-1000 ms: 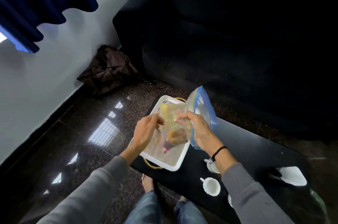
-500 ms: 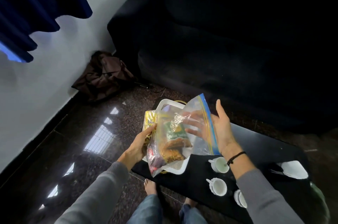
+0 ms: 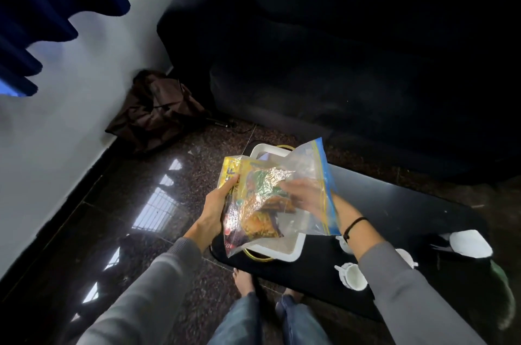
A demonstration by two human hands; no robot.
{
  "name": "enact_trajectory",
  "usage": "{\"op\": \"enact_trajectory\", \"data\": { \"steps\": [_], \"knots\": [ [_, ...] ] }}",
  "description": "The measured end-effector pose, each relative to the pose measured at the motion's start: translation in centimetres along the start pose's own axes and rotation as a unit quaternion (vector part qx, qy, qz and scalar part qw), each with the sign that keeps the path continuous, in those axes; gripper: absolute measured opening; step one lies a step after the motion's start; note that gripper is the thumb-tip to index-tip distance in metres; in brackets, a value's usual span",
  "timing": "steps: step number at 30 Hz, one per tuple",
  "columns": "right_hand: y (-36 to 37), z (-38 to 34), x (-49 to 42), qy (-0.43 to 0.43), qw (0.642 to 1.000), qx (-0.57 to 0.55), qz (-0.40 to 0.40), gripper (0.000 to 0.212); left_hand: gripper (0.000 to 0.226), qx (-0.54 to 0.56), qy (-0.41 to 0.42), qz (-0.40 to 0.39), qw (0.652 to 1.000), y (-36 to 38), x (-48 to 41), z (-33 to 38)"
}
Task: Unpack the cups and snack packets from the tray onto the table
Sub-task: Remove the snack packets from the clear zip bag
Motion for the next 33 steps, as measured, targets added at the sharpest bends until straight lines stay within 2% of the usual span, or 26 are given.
{"op": "enact_trajectory", "data": {
  "steps": [2, 4, 6, 9, 11, 13, 15, 17, 21, 25, 28, 31, 33],
  "knots": [
    [0.4, 0.8, -0.6, 0.024, 0.999, 0.022, 0.007, 0.007, 0.049, -0.01, 0.012, 0.02, 1.0, 0.0, -0.5, 0.2],
    [0.4, 1.6, -1.4, 0.03, 0.999, 0.034, 0.021, 0.023, 0.052, -0.03, 0.019, 0.036, 0.999, 0.2, -1.3, 0.1],
    [-0.4, 2.7, -2.5, 0.03, 0.997, 0.036, 0.068, 0.047, 0.053, -0.045, 0.026, 0.05, 0.997, 0.3, -2.2, -0.4],
    [-1.8, 3.9, -3.3, 0.038, 0.992, 0.002, 0.119, 0.057, 0.051, -0.031, 0.027, 0.068, 0.997, -0.4, -3.7, -1.9],
    [-3.1, 4.7, -3.5, 0.047, 0.992, -0.04, 0.107, 0.043, 0.052, -0.012, 0.025, 0.09, 0.996, -1.2, -4.4, -3.0],
    [-5.4, 4.9, -3.0, 0.032, 0.988, 0.001, 0.151, 0.012, 0.051, 0.003, 0.026, 0.131, 0.991, -2.5, -5.2, -4.3],
    [-7.6, 5.2, -2.6, 0.01, 0.977, 0.086, 0.195, 0.013, 0.048, 0.015, 0.028, 0.171, 0.985, -3.8, -5.8, -5.4],
    [-8.7, 5.8, -2.0, -0.017, 0.974, 0.105, 0.198, 0.01, 0.051, 0.02, 0.025, 0.197, 0.98, -4.9, -6.1, -6.2],
    [-10.9, 6.8, -0.7, -0.06, 0.967, 0.013, 0.246, 0.011, 0.054, 0.01, 0.013, 0.216, 0.976, -6.7, -6.5, -7.0],
    [-12.7, 7.1, 0.3, -0.1, 0.938, -0.081, 0.322, 0.017, 0.055, -0.005, 0.005, 0.212, 0.977, -7.7, -6.8, -6.9],
    [-13.5, 6.8, -0.3, -0.143, 0.916, -0.157, 0.34, 0.017, 0.054, -0.014, -0.003, 0.199, 0.98, -8.1, -7.3, -7.0],
    [-14.3, 6.3, -1.7, -0.169, 0.9, -0.191, 0.354, 0.018, 0.062, -0.024, -0.006, 0.172, 0.985, -8.3, -7.9, -7.0],
    [-14.8, 5.8, -2.9, -0.177, 0.895, -0.188, 0.365, 0.017, 0.059, -0.039, -0.008, 0.164, 0.986, -8.4, -8.0, -7.0]
  ]
}}
Point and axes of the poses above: each hand's wrist, its own x-axis away from the middle knuckle, its own y-axis out of the palm, z = x × y, the point moved 6 cm from there along -x, towards the middle knuckle, and after that the axes turned 13 degrees about -z, right-handed, at the moved point
